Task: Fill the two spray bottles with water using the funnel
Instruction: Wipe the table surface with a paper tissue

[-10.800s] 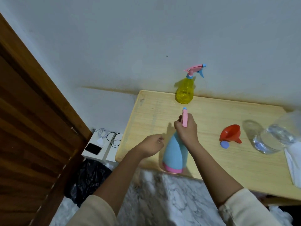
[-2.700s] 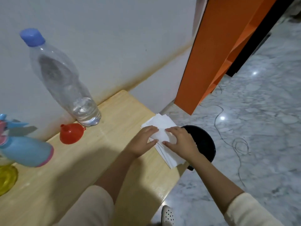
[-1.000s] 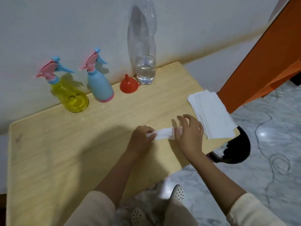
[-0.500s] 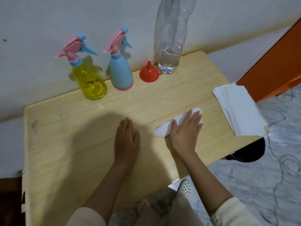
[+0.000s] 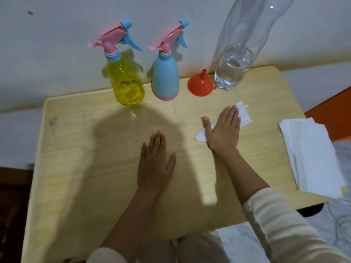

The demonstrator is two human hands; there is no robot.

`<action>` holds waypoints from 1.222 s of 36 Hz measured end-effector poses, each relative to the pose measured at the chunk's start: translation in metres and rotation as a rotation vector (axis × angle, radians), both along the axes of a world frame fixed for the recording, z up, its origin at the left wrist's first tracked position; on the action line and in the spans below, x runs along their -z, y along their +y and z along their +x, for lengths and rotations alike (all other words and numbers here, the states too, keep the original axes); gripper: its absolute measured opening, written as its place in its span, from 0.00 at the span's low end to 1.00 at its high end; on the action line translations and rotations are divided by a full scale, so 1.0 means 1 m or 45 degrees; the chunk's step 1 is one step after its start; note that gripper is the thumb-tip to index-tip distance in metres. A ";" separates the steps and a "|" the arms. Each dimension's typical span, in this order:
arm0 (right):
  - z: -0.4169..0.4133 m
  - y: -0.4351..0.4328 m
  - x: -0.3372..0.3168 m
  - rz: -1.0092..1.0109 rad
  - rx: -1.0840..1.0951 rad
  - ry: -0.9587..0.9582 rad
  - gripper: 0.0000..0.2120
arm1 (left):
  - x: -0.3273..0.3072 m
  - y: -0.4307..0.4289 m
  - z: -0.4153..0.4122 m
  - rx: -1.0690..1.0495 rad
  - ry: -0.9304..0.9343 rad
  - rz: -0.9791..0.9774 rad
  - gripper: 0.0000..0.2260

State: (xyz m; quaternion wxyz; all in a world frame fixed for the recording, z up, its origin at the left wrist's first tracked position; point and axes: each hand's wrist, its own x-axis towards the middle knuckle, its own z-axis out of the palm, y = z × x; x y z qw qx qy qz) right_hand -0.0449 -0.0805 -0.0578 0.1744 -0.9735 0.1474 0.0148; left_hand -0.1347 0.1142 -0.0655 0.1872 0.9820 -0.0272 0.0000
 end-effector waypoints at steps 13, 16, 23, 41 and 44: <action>0.035 -0.028 -0.007 0.072 -0.444 0.012 0.34 | -0.002 -0.004 -0.001 -0.059 0.037 0.027 0.28; 0.031 -0.010 -0.003 -0.018 -0.432 -0.028 0.32 | -0.003 -0.004 -0.004 -0.071 0.032 0.005 0.27; -0.013 0.041 0.000 0.019 -0.442 -0.107 0.32 | -0.003 0.021 -0.024 -0.033 0.058 0.027 0.28; -0.068 0.250 -0.003 0.157 0.004 -0.138 0.28 | 0.001 0.236 -0.072 -0.251 -0.001 -0.023 0.32; -0.059 0.295 -0.007 0.212 -0.141 -0.121 0.28 | 0.000 0.242 -0.073 -0.281 0.026 -0.025 0.33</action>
